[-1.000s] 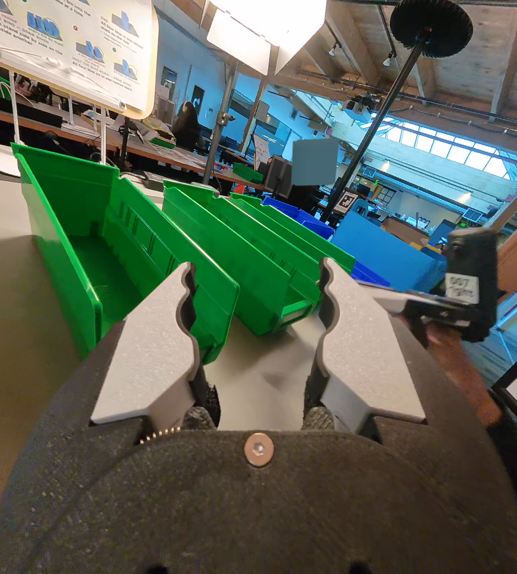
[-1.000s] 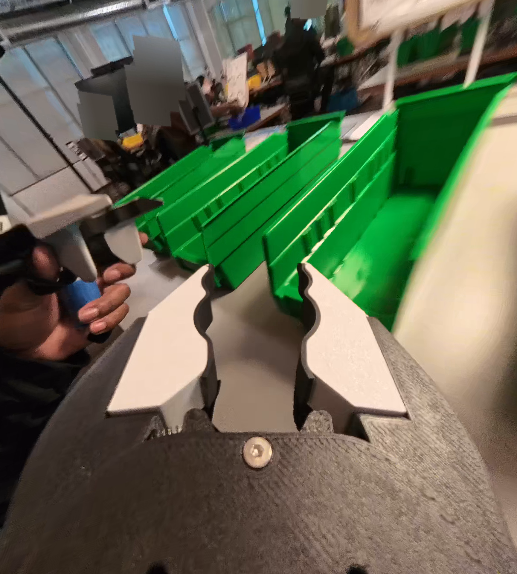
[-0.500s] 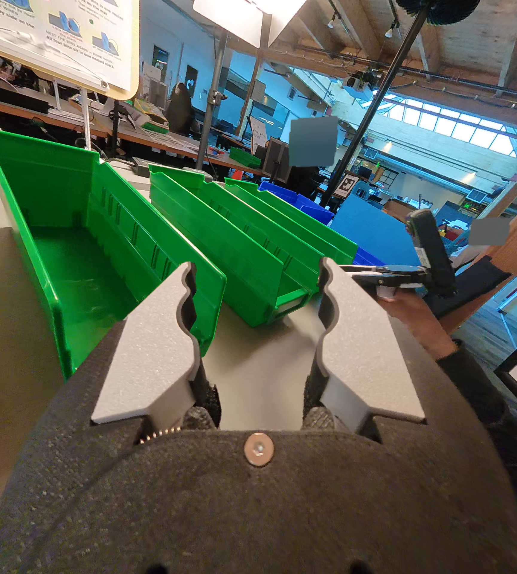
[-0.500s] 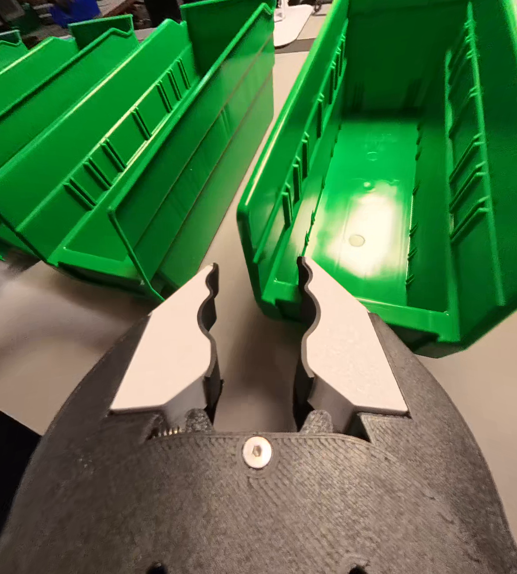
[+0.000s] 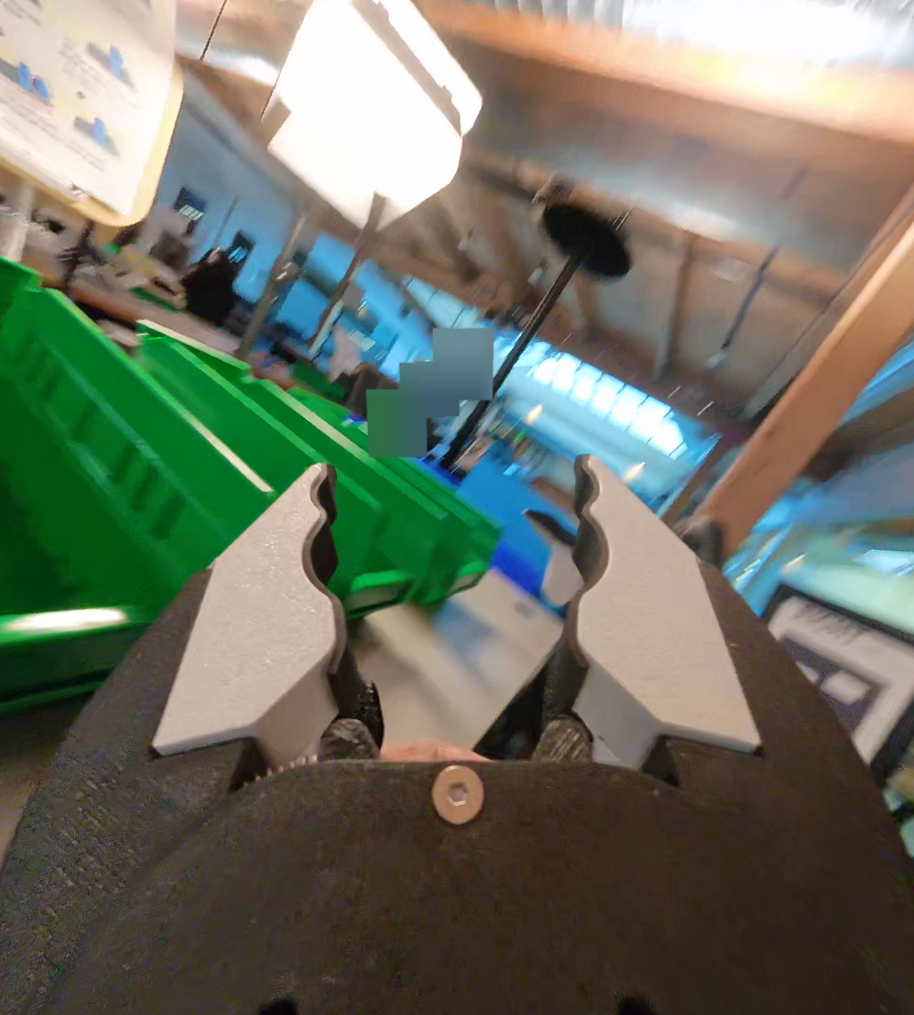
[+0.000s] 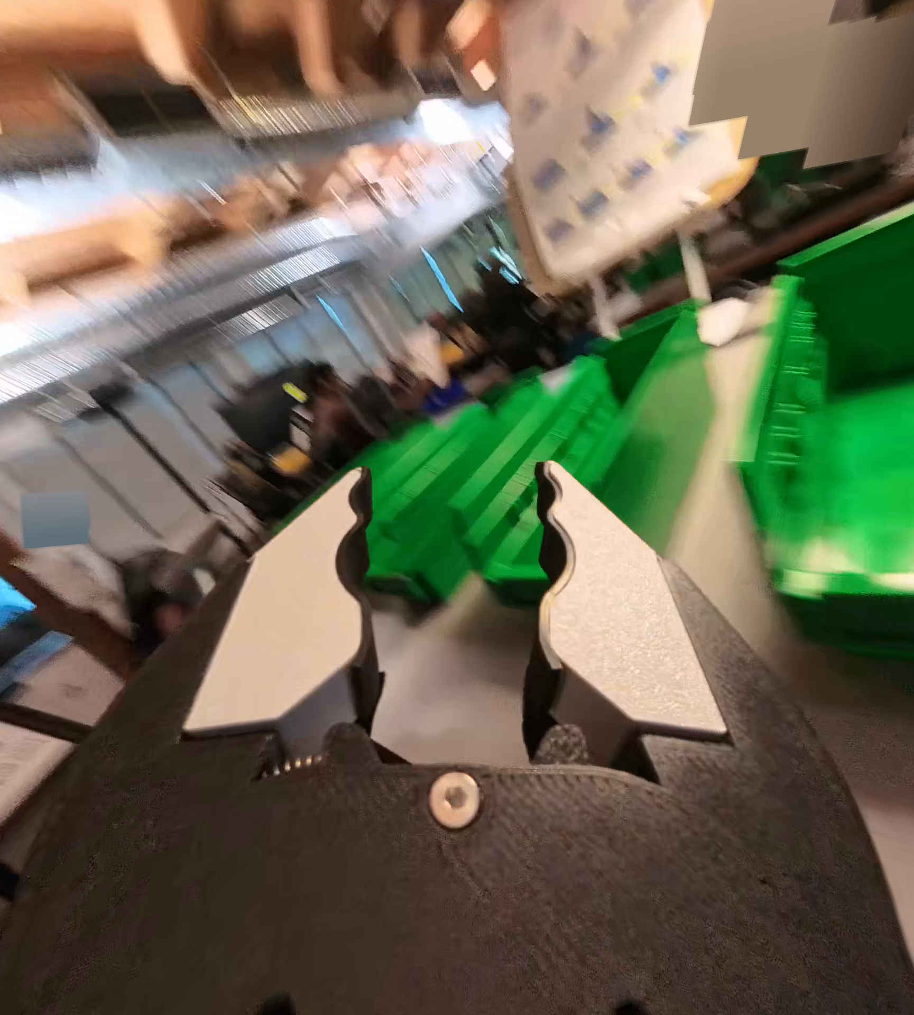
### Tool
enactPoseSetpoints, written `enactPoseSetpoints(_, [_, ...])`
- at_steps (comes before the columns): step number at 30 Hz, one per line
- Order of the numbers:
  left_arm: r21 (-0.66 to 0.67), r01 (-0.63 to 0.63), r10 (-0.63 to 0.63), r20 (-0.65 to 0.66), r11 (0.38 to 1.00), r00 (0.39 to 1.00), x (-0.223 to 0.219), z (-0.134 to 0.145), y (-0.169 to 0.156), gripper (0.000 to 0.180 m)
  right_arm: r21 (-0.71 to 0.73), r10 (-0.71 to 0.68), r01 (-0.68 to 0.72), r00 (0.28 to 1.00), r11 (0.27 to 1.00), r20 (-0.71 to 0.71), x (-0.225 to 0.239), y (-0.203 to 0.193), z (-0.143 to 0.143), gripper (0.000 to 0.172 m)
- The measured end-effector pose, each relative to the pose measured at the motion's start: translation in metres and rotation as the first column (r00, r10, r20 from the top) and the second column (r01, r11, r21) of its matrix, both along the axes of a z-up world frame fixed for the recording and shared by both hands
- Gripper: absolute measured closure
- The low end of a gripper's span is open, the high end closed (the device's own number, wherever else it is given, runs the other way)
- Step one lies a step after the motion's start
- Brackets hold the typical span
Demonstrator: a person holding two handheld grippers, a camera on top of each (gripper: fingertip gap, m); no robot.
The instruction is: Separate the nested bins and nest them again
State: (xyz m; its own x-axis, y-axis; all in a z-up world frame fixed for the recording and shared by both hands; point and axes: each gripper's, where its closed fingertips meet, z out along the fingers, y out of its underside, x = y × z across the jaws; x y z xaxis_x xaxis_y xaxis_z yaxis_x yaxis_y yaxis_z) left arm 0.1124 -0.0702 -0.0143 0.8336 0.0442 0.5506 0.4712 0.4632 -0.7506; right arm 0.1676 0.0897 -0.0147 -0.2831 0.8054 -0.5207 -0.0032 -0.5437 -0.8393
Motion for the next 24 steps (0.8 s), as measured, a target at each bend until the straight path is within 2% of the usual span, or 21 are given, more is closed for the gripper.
enactPoseSetpoints(2, [0.208, 0.059, -0.078, 0.083, 0.976, 0.993, 0.014, 0.008, 0.000, 0.093, -0.182, 0.093, -0.130, 0.976, 0.975, -0.196, 0.009, -0.037, 0.029, 0.109])
enactPoseSetpoints(4, [0.330, 0.135, -0.196, 0.161, 0.934, 0.967, 0.030, 0.005, 0.010, 0.091, -0.360, 0.133, -0.270, 0.923, 0.893, -0.362, 0.013, -0.062, 0.046, 0.108])
enactPoseSetpoints(6, [0.377, 0.192, -0.284, 0.207, 0.906, 0.936, 0.046, -0.006, 0.023, 0.089, -0.527, 0.103, -0.349, 0.892, 0.775, -0.439, 0.008, -0.068, 0.047, 0.107])
enactPoseSetpoints(8, [0.389, 0.182, -0.284, 0.225, 0.903, 0.932, 0.057, -0.017, 0.028, 0.089, -0.631, 0.069, -0.393, 0.878, 0.669, -0.473, 0.002, -0.065, 0.042, 0.104])
enactPoseSetpoints(9, [0.404, 0.163, -0.269, 0.222, 0.900, 0.937, 0.059, -0.018, 0.026, 0.089, -0.651, 0.058, -0.395, 0.878, 0.648, -0.475, -0.001, -0.064, 0.039, 0.104])
enactPoseSetpoints(14, [0.417, 0.161, -0.210, 0.072, 0.894, 0.975, 0.077, -0.002, 0.008, 0.085, -0.662, 0.010, -0.427, 0.844, 0.616, -0.536, 0.005, -0.056, 0.040, 0.104])
enactPoseSetpoints(20, [0.425, 0.139, -0.181, 0.059, 0.895, 0.982, 0.078, 0.000, 0.001, 0.083, -0.553, 0.066, -0.457, 0.809, 0.696, -0.584, 0.014, -0.074, 0.054, 0.109])
enactPoseSetpoints(24, [0.332, 0.179, -0.196, 0.019, 0.926, 0.980, 0.088, -0.011, 0.018, 0.078, -0.468, 0.128, -0.464, 0.800, 0.752, -0.586, 0.018, -0.092, 0.061, 0.113])
